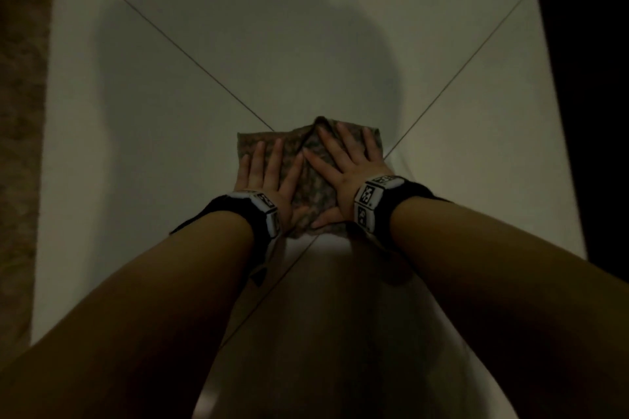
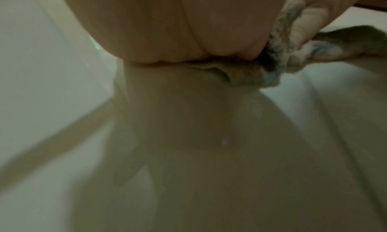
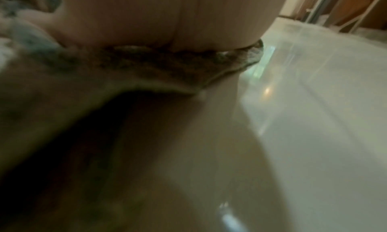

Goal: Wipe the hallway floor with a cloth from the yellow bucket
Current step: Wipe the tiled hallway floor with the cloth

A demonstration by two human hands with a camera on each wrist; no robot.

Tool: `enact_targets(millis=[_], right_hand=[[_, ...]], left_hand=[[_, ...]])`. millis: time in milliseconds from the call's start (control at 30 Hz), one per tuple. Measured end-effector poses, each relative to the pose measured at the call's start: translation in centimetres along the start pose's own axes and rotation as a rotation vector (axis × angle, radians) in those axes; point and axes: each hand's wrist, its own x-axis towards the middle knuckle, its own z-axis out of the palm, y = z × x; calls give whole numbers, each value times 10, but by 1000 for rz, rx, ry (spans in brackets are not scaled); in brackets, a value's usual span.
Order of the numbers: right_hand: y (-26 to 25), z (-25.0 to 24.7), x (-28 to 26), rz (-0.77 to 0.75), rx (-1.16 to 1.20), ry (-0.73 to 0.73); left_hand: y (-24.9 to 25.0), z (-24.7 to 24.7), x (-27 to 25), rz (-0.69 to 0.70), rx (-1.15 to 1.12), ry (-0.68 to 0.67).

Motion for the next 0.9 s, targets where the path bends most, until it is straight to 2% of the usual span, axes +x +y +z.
enact_targets(millis=[200,433,700,900], right_hand=[[34,-24,44,-25,-24,22],[38,-27,48,-18,15,57],[32,-12,24,78,111,70],[27,11,-29,118,151,-15]], left_hand=[[-9,-24,39,-25,-19,99],[-13,-28,51,4,-41,169],[-5,-26,47,-21,-41,184],[32,-8,19,64,12,112]])
